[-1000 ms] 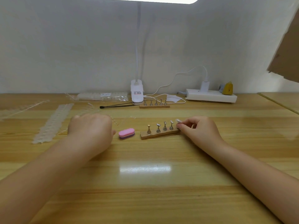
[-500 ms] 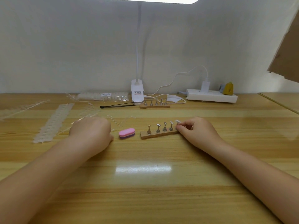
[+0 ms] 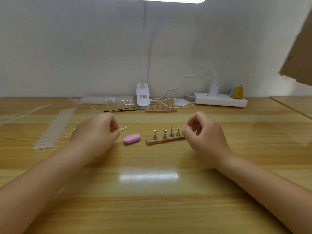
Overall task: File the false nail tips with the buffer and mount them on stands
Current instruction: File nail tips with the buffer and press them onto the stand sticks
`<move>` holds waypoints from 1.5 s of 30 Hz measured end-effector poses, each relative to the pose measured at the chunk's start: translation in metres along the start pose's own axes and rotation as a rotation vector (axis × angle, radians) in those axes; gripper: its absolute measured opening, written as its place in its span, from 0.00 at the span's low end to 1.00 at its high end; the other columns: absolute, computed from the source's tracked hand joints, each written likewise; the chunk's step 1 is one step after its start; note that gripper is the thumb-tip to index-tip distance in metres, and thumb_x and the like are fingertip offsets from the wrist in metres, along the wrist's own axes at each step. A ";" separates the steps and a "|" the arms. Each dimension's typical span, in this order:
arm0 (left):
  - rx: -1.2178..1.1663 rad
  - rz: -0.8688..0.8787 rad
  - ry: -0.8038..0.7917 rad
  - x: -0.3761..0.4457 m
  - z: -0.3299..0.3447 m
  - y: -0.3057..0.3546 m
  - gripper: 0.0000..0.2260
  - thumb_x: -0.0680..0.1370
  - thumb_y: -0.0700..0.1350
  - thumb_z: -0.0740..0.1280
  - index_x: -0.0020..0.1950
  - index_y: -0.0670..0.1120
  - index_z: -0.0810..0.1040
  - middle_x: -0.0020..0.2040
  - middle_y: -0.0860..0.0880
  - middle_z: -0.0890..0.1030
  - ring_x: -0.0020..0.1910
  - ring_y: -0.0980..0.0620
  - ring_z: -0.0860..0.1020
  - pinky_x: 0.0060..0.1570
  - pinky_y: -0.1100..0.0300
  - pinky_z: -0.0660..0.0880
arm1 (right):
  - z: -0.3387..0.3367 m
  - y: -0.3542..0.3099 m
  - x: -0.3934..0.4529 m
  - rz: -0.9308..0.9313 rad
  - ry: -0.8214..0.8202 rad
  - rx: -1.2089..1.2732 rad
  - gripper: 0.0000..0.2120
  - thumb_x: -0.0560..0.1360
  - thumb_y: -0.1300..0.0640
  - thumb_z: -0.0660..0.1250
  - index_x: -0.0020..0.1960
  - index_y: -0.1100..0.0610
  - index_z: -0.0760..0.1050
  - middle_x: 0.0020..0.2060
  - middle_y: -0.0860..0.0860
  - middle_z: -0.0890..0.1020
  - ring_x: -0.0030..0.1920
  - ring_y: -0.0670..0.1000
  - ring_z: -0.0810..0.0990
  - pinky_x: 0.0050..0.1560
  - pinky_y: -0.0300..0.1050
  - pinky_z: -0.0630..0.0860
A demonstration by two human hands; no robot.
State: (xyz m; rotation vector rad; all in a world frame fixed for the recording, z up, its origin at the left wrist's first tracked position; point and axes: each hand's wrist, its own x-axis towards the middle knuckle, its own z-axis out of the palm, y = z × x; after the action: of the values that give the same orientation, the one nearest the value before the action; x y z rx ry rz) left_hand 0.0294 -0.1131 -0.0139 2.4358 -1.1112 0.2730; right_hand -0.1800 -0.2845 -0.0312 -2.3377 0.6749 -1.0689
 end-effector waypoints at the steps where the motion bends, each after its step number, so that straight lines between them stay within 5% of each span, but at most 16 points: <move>1: -0.210 -0.017 0.018 -0.002 -0.002 0.006 0.06 0.72 0.49 0.73 0.40 0.53 0.76 0.39 0.55 0.81 0.40 0.56 0.78 0.38 0.58 0.73 | 0.002 -0.007 -0.004 0.002 -0.048 0.067 0.04 0.73 0.55 0.68 0.41 0.55 0.75 0.34 0.50 0.77 0.35 0.47 0.74 0.37 0.48 0.73; 5: -1.052 -0.146 -0.214 -0.021 -0.002 0.040 0.05 0.72 0.42 0.73 0.46 0.45 0.81 0.39 0.48 0.85 0.32 0.56 0.80 0.34 0.60 0.76 | 0.012 -0.027 -0.016 0.128 -0.284 0.424 0.05 0.73 0.49 0.70 0.43 0.50 0.80 0.28 0.44 0.79 0.30 0.39 0.75 0.37 0.38 0.70; 8: -1.168 -0.138 -0.252 -0.034 0.006 0.054 0.04 0.74 0.39 0.70 0.47 0.44 0.82 0.39 0.46 0.85 0.33 0.55 0.81 0.35 0.64 0.78 | 0.015 -0.032 -0.019 0.234 -0.405 0.603 0.09 0.72 0.47 0.71 0.46 0.51 0.83 0.27 0.45 0.79 0.25 0.40 0.73 0.32 0.35 0.70; 14: -1.162 -0.110 -0.203 -0.043 0.012 0.059 0.05 0.73 0.41 0.71 0.48 0.46 0.83 0.40 0.46 0.85 0.36 0.53 0.82 0.39 0.62 0.80 | 0.015 -0.033 -0.020 0.329 -0.332 0.684 0.05 0.72 0.54 0.73 0.42 0.55 0.83 0.25 0.47 0.77 0.23 0.43 0.70 0.25 0.34 0.67; 18: -0.998 -0.008 -0.160 -0.045 0.012 0.058 0.02 0.73 0.44 0.72 0.42 0.49 0.84 0.37 0.50 0.84 0.34 0.57 0.80 0.37 0.66 0.78 | 0.015 -0.034 -0.022 0.344 -0.346 0.669 0.07 0.71 0.53 0.75 0.40 0.57 0.83 0.24 0.47 0.75 0.23 0.44 0.69 0.25 0.34 0.67; 22: -0.302 0.597 0.216 -0.048 0.010 0.053 0.04 0.74 0.37 0.71 0.41 0.44 0.82 0.34 0.52 0.79 0.33 0.52 0.77 0.34 0.56 0.75 | 0.015 -0.032 -0.022 0.387 -0.352 0.674 0.09 0.70 0.54 0.75 0.37 0.58 0.82 0.22 0.48 0.72 0.23 0.43 0.67 0.25 0.33 0.65; 24: -0.110 0.736 0.278 -0.049 0.011 0.051 0.06 0.75 0.38 0.67 0.40 0.41 0.82 0.34 0.48 0.78 0.32 0.46 0.76 0.33 0.53 0.75 | 0.015 -0.032 -0.021 0.413 -0.346 0.692 0.08 0.69 0.54 0.75 0.36 0.58 0.82 0.23 0.49 0.71 0.23 0.44 0.66 0.24 0.34 0.64; 28: -0.121 0.546 0.280 -0.044 0.007 0.048 0.04 0.75 0.38 0.67 0.40 0.42 0.79 0.35 0.48 0.77 0.32 0.46 0.75 0.33 0.50 0.74 | 0.017 -0.028 -0.019 0.422 -0.327 0.685 0.08 0.69 0.56 0.75 0.37 0.59 0.81 0.23 0.49 0.70 0.24 0.45 0.66 0.25 0.36 0.63; 35: -0.020 0.037 0.115 -0.015 0.016 0.014 0.08 0.79 0.46 0.63 0.52 0.47 0.81 0.49 0.48 0.82 0.49 0.45 0.77 0.47 0.53 0.73 | 0.017 -0.023 -0.016 0.393 -0.391 0.835 0.09 0.64 0.52 0.78 0.38 0.57 0.84 0.24 0.48 0.74 0.24 0.45 0.69 0.25 0.35 0.66; 40: 0.107 0.181 0.195 -0.017 0.021 0.018 0.13 0.78 0.51 0.63 0.60 0.49 0.80 0.55 0.47 0.78 0.56 0.43 0.72 0.54 0.51 0.66 | 0.018 -0.020 -0.013 0.408 -0.404 0.939 0.11 0.59 0.51 0.78 0.37 0.56 0.84 0.24 0.49 0.74 0.23 0.45 0.68 0.23 0.35 0.64; 45: 0.197 0.281 0.026 -0.022 0.023 0.021 0.16 0.80 0.59 0.56 0.59 0.55 0.78 0.54 0.54 0.76 0.56 0.49 0.68 0.57 0.56 0.62 | 0.018 -0.019 -0.012 0.459 -0.437 1.009 0.04 0.63 0.55 0.76 0.35 0.54 0.83 0.25 0.49 0.74 0.23 0.45 0.69 0.22 0.35 0.63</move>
State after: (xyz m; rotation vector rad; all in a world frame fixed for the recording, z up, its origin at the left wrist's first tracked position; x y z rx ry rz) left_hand -0.0005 -0.1216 -0.0355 2.4290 -1.4785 0.5224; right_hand -0.1681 -0.2587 -0.0364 -1.3604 0.3376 -0.4673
